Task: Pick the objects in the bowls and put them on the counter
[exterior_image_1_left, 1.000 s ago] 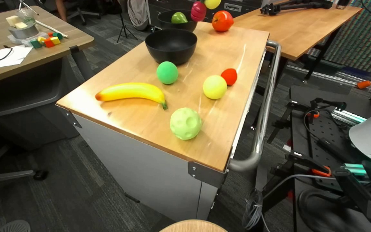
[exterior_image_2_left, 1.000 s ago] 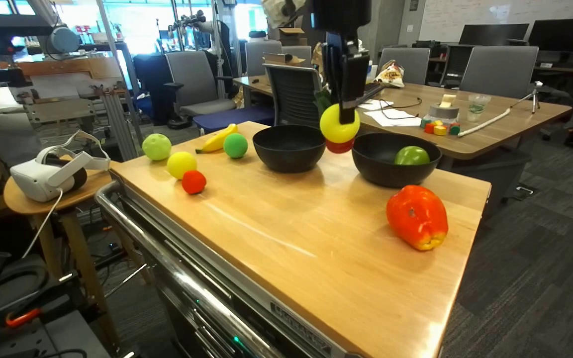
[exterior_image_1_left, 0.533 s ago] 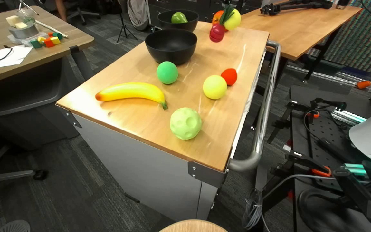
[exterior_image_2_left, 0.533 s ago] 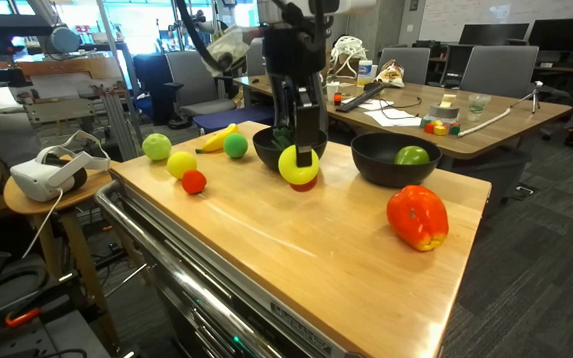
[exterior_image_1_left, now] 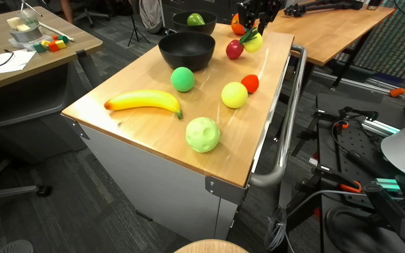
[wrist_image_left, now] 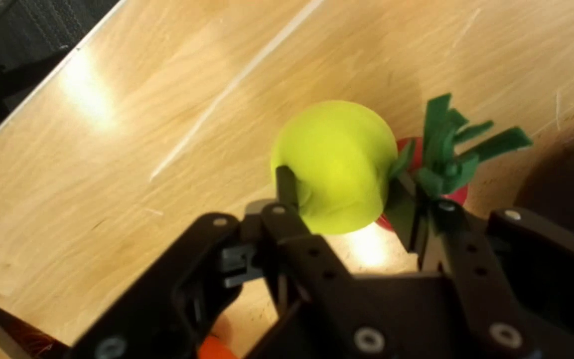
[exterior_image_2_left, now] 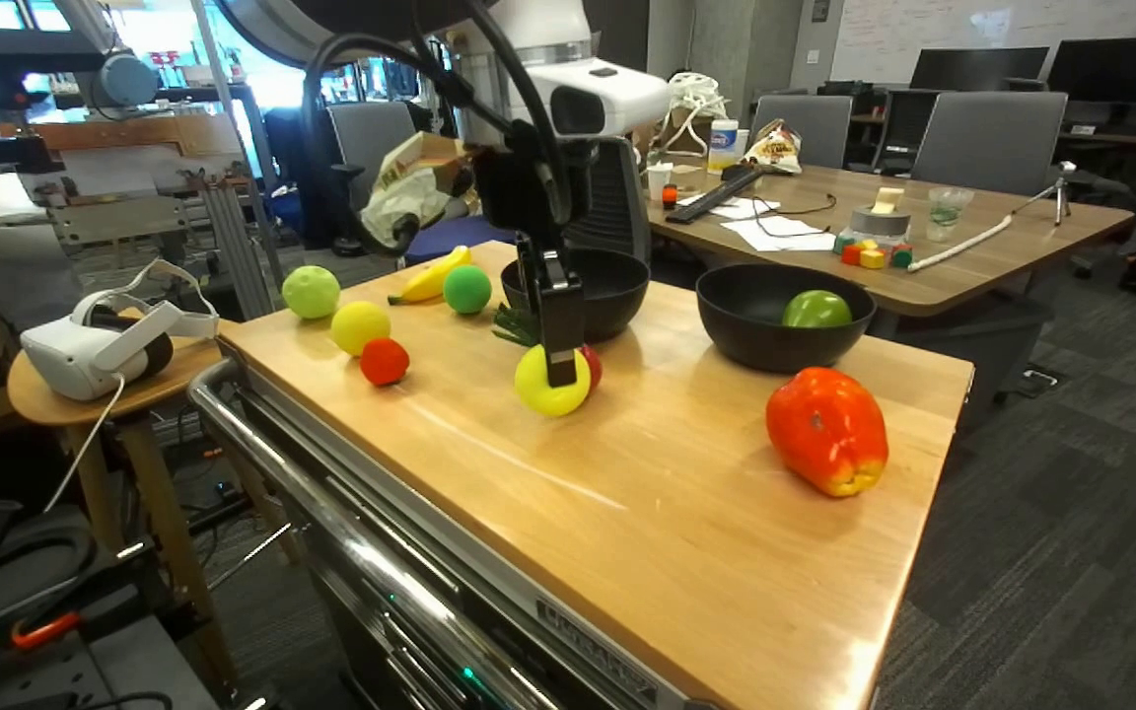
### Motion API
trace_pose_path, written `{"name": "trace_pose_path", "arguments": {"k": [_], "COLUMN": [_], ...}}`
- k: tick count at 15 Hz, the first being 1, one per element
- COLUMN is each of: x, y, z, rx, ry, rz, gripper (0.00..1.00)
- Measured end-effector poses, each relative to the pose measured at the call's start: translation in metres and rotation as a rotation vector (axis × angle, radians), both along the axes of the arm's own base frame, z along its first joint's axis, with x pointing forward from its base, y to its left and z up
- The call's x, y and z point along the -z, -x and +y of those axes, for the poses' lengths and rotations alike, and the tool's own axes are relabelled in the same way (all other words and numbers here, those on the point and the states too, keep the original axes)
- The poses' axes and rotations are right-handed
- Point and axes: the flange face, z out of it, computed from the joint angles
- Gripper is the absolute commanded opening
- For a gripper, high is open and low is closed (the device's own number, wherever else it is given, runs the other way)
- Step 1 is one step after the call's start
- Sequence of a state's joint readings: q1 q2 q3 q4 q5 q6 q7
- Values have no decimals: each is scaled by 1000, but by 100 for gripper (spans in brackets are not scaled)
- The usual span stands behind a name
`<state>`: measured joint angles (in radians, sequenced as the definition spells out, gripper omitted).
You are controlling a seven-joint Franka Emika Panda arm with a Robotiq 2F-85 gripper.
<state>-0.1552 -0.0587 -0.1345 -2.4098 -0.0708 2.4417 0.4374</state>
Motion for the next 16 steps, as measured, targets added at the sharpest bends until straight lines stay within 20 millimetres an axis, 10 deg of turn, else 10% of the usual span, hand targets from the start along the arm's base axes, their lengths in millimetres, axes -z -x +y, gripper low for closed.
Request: {"name": "trace_pose_path", "arguments": {"k": [5,9,16], "x": [18,13,-94], "y": [6,4,-5], "z": [7,6,-20], "rx": [-16,-56,52], "ry": [-5,85,206], "rz": [40,26,-262], "gripper": [100,100,100]}}
